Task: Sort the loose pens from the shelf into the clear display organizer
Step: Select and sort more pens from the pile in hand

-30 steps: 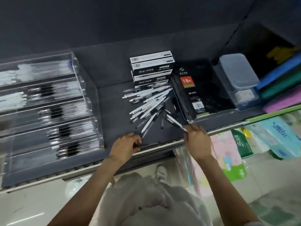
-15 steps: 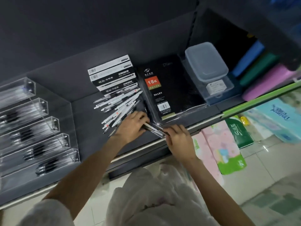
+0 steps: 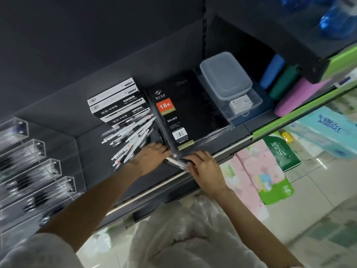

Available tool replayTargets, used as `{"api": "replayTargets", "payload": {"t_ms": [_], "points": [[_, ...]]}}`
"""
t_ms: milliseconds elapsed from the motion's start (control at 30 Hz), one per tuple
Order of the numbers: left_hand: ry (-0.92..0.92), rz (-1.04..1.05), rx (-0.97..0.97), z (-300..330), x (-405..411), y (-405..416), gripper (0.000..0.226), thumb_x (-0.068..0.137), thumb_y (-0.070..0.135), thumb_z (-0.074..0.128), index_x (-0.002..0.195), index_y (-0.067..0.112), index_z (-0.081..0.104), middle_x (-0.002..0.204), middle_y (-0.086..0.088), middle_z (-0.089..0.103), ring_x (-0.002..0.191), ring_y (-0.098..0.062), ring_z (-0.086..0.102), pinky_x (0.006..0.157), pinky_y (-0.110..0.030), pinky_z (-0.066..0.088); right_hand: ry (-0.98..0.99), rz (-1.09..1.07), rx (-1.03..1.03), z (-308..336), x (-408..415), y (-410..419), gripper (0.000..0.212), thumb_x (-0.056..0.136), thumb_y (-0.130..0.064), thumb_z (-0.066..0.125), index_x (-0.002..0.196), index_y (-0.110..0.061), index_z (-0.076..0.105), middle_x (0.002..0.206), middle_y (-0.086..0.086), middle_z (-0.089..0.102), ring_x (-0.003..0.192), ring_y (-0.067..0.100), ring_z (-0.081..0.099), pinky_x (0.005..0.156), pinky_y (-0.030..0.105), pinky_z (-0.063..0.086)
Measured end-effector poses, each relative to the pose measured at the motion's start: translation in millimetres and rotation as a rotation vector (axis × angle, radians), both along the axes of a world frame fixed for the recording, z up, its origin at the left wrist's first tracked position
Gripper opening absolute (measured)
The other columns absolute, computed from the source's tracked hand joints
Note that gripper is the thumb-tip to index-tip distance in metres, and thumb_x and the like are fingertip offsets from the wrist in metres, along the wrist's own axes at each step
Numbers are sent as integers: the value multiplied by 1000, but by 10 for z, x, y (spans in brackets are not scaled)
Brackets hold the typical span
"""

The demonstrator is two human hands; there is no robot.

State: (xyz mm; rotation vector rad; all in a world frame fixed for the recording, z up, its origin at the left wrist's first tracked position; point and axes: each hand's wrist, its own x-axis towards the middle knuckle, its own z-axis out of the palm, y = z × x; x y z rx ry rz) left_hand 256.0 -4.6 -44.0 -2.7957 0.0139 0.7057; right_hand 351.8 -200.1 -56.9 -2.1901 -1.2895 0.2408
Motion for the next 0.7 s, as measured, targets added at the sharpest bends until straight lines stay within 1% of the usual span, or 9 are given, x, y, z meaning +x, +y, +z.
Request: {"api": "replayTargets", "payload": {"t_ms": [133,200,267,300,367,433,533,600,700], "points": [[-76,40,-1,233,-173,74,47,75,9,65,120,24,58,103,2,63,97,-19,60,84,-30,43,55,-38,87,117,57,-33,32,93,-29,40,100,-19,70,89,-4,68,79,13,59,71,26,51],[-67,172,-68,418,-349,88,46,84,11,61,128,24,52,112,2,61,104,-20,58,86,-31,42,132,-43,136,206,81,-37,33,94,-32,40,102,-19,69,84,-4,69,69,12,62,62,29,54],[-5,443,-210,590,-572,98,45,94,14,51,137,24,42,122,0,58,110,-23,56,88,-32,41,277,-28,207,331,91,-6,33,95,-34,41,107,-20,68,79,-5,69,64,9,61,59,29,53],[-47,584,-312,676,-678,90,41,96,16,49,136,24,44,118,0,62,105,-23,59,85,-32,42,347,-15,246,401,84,28,33,95,-35,42,108,-20,67,79,-7,70,64,6,62,61,28,53],[-227,863,-606,799,-861,41,26,98,15,48,121,25,55,90,11,69,83,-12,64,77,-31,47,470,8,308,535,45,123,30,95,-33,46,110,-19,67,80,-9,70,65,2,63,63,20,53],[-451,1201,-1096,897,-922,-98,21,99,11,45,107,25,59,74,12,69,67,-4,63,68,-24,48,599,33,320,648,-7,254,22,96,-24,52,109,-17,67,80,-8,71,62,2,64,63,20,52],[-678,1535,-1709,998,-869,-326,26,99,16,40,114,18,61,92,-3,73,83,-18,71,71,-28,57,778,76,266,811,-70,455,18,96,-19,52,106,-20,67,82,-8,71,61,1,61,61,18,48],[-739,1590,-1937,1032,-842,-435,28,97,19,41,117,18,61,104,-8,72,88,-24,71,74,-33,59,904,118,221,938,-106,583,17,95,-20,54,104,-25,67,88,-8,70,68,-4,59,62,10,43],[-770,1596,-2112,1071,-846,-553,32,87,23,48,114,18,64,105,-11,72,76,-20,72,74,-34,59,1028,196,110,1088,-165,766,16,92,-24,57,105,-27,66,98,-10,67,77,-11,57,69,6,41]]}}
